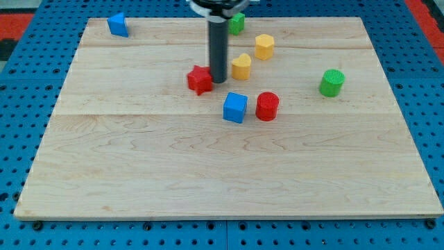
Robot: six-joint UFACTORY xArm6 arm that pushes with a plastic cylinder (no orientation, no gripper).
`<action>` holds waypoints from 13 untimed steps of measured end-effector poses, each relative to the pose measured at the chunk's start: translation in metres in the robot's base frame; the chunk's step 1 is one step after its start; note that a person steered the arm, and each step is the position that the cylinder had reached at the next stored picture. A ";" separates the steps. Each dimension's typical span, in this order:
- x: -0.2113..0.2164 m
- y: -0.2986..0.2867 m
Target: Place the yellow heart at the top right corner of the board
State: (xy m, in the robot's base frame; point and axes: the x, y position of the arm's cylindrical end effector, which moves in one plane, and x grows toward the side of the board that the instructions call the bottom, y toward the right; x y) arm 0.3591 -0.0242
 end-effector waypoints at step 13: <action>-0.075 0.284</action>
State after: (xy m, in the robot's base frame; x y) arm 0.2843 0.2602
